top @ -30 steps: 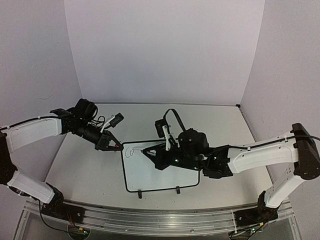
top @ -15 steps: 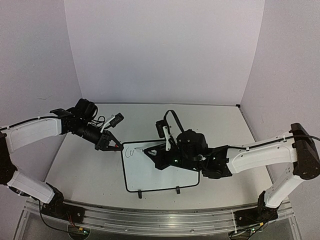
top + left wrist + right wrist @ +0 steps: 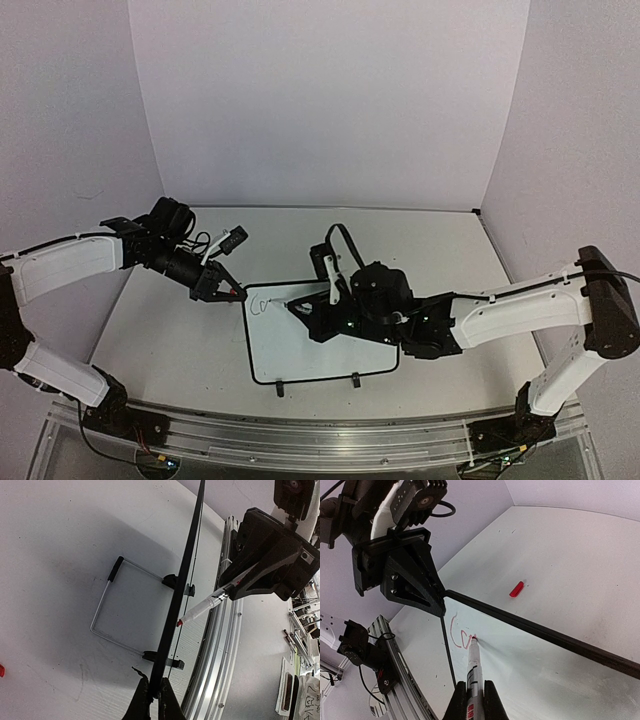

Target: Write a sentence on the whiteboard

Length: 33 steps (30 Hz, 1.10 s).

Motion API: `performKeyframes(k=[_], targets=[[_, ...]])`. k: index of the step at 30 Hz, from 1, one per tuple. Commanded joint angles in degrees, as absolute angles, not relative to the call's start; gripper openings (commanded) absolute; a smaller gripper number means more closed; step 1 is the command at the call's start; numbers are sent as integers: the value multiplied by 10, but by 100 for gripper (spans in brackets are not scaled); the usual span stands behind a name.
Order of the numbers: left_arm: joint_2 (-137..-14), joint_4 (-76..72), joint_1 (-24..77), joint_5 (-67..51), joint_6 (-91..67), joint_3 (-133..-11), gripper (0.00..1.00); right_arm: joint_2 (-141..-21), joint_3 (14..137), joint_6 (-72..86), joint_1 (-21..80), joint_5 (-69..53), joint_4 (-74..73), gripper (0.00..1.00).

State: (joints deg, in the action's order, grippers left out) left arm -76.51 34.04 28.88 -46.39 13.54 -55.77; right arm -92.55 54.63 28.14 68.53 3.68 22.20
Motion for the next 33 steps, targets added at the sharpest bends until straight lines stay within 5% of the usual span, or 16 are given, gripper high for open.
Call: performKeyframes(k=[1, 33], targets=[[-760, 340, 292, -426, 143, -565, 0, -915, 531, 298, 684, 57, 209, 0], [-757, 339, 292, -425, 143, -565, 0, -882, 524, 289, 684, 95, 200, 0]])
